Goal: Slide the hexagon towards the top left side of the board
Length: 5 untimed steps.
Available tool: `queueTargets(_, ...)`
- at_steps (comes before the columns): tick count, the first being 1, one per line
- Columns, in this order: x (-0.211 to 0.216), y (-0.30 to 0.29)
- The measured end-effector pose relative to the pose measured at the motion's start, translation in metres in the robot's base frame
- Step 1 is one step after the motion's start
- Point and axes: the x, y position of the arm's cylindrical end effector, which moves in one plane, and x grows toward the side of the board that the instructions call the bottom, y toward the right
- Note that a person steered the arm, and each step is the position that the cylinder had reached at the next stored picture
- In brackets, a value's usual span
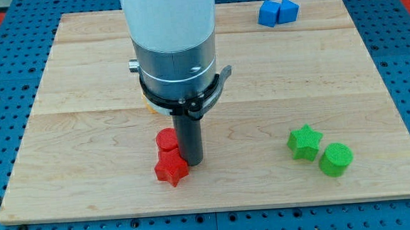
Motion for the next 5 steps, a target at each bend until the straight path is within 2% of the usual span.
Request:
queueTargets(1,0.000,-0.032)
queueTargets(2,0.000,-0.027)
queueTargets(3,-0.020,-0.001)
queueTargets(5,-0.046,0.007)
